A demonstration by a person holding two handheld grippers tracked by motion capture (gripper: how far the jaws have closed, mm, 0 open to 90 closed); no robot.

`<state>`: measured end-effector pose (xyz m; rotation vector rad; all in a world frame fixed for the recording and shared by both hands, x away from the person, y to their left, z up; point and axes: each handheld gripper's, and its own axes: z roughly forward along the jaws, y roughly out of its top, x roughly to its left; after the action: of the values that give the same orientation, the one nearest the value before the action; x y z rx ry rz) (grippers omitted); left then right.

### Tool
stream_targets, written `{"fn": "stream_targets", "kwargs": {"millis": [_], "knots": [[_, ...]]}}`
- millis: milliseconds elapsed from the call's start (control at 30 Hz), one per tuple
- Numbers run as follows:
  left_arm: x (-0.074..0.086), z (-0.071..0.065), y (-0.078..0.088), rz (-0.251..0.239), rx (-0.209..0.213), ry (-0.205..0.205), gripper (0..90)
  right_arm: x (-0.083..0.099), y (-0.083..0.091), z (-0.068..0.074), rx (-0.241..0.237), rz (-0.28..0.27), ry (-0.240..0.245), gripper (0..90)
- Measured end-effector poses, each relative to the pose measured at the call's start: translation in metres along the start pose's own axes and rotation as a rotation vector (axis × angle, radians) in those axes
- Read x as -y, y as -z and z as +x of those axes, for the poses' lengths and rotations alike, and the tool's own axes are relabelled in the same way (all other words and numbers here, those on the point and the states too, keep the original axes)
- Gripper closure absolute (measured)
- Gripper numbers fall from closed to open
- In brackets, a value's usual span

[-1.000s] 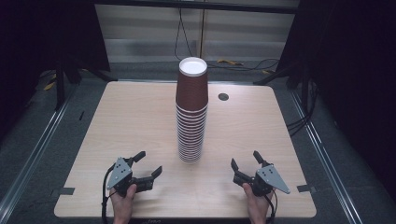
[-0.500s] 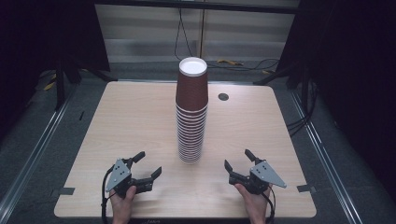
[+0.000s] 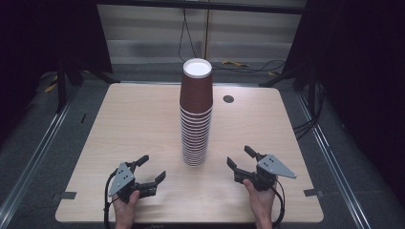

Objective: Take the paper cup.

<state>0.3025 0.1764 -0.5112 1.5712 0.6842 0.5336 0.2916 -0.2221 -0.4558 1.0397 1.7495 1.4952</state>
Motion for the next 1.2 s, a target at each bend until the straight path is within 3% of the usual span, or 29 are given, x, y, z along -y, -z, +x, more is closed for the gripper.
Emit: {"fn": "stream_targets", "kwargs": {"millis": [167, 333, 600, 800, 1133, 1200], "knots": [[0.0, 0.0, 0.0, -0.002, 0.001, 0.001, 15.6, -0.013, -0.003, 0.002, -0.046, -0.025, -0.01, 19.3], [0.0, -0.001, 0.0, -0.009, -0.001, -0.001, 15.6, -0.029, -0.006, 0.004, -0.115, 0.003, -0.014, 13.5], [0.0, -0.001, 0.0, -0.01, 0.001, -0.002, 15.6, -0.057, -0.013, 0.005, -0.207, 0.029, 0.012, 13.8], [0.0, -0.001, 0.001, -0.008, 0.006, -0.01, 15.6, -0.075, -0.018, 0.007, -0.269, 0.003, 0.032, 18.0], [0.0, -0.001, 0.001, -0.008, 0.005, -0.008, 15.6, -0.102, -0.027, 0.01, -0.324, 0.002, 0.057, 15.0], [0.0, -0.001, 0.001, -0.007, 0.005, -0.012, 15.6, -0.109, -0.028, 0.009, -0.333, -0.02, 0.05, 15.2]]}}
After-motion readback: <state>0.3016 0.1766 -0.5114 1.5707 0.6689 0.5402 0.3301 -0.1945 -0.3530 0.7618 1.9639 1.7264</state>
